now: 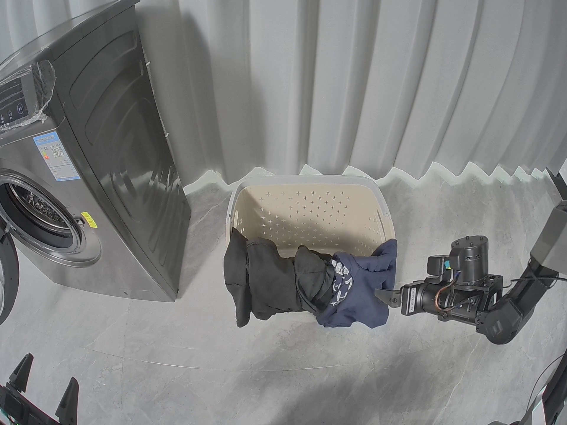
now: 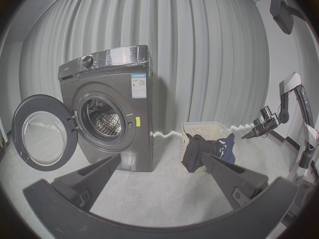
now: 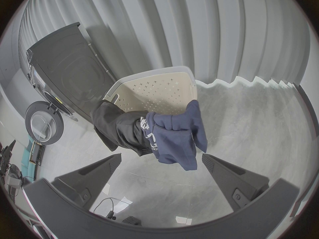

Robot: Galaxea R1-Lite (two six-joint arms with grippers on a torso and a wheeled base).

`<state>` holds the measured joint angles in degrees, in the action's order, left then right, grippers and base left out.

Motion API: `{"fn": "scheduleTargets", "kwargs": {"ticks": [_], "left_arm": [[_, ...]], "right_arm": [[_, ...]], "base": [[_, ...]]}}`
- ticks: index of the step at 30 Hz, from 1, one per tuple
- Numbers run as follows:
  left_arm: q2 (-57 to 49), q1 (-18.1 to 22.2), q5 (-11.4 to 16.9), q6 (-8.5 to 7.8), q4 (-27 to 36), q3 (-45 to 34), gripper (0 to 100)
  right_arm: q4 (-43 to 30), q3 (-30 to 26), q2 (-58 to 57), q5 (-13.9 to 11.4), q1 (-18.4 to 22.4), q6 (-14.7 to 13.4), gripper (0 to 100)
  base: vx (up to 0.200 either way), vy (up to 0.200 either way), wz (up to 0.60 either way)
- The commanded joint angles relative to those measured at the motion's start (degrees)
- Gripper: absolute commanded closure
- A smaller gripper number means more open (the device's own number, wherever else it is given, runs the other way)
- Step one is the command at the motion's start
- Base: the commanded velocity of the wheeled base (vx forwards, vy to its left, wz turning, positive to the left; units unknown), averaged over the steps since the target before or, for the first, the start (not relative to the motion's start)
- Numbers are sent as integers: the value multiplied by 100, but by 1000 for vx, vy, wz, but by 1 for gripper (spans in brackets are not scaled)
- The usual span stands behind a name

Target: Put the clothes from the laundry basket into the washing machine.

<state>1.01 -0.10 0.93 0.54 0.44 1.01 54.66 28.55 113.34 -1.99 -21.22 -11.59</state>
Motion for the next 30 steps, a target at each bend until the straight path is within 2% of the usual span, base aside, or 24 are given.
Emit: {"fn": "scheduleTargets", "kwargs": {"ticks": [1, 5, 23, 26, 30], "left_arm": [[-101, 1, 4, -1, 0, -92, 0], [-101, 1, -5, -1, 0, -92, 0], [-101, 1, 4, -1, 0, -92, 0], [-101, 1, 4, -1, 0, -92, 0], [-101, 1, 4, -1, 0, -92, 0]], "right_arm": [[18, 353, 505, 14, -92, -89, 0], [18, 599, 830, 111, -110, -124, 0], [-79, 1636, 1815, 137, -92, -133, 0], [-79, 1865, 2043, 295, -84, -124, 0], [-105, 2049, 2149, 331, -84, -124, 0]], "base": [[0, 0, 0], [0, 0, 0], [0, 0, 0], [0, 0, 0], [0, 0, 0]]}}
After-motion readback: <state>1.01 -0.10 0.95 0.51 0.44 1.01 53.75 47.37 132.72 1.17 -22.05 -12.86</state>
